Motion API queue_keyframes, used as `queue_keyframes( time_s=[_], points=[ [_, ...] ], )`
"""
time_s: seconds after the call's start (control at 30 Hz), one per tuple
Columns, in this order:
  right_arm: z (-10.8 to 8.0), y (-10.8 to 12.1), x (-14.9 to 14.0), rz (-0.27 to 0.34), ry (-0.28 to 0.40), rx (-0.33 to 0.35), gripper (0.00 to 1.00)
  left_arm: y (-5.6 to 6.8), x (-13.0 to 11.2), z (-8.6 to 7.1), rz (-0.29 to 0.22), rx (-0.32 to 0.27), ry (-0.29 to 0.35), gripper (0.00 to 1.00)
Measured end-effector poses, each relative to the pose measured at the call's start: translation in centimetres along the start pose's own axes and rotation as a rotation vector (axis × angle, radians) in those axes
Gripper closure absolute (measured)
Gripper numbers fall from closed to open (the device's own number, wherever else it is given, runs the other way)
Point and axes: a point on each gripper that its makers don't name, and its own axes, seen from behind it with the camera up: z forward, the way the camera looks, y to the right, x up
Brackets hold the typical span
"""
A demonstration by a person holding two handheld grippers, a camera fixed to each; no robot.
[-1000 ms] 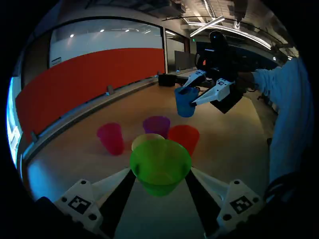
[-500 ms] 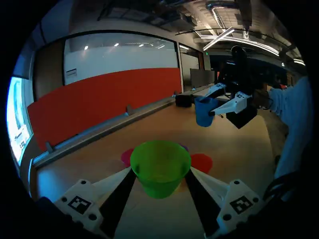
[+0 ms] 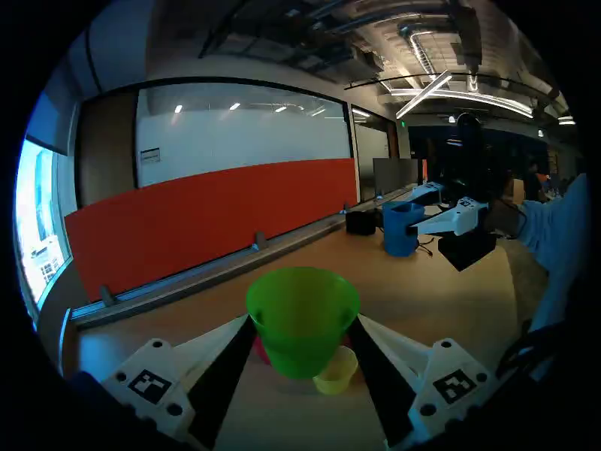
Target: Pour water
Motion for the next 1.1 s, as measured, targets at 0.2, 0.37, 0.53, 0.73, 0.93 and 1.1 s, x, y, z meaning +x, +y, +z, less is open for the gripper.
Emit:
queue_keyframes(
  time_s=[0.2,0.37,0.53,0.73,0.93,1.1],
  points=[
    [-0.1,0.5,1.6,0.004,0.038,-0.014,0.10,-0.5,2.0,0.1,-0.029,0.018,0.042,0.16],
    [0.0,0.8,2.6,0.006,0.062,-0.020,0.10,-1.2,3.3,0.0,-0.060,0.030,0.072,0.16],
    [0.1,1.0,3.3,-0.003,0.083,-0.030,0.10,-1.7,4.7,-0.1,-0.059,0.043,0.099,0.15],
    [0.1,1.2,4.3,-0.005,0.111,-0.040,0.10,-1.8,6.1,-0.2,-0.056,0.047,0.126,0.15],
    [0.0,1.5,4.7,-0.013,0.125,-0.047,0.10,-1.7,6.6,-0.2,-0.059,0.046,0.135,0.15],
    [0.0,1.4,4.8,-0.015,0.127,-0.044,0.10,-1.6,6.7,-0.2,-0.061,0.043,0.137,0.15]
  ],
)
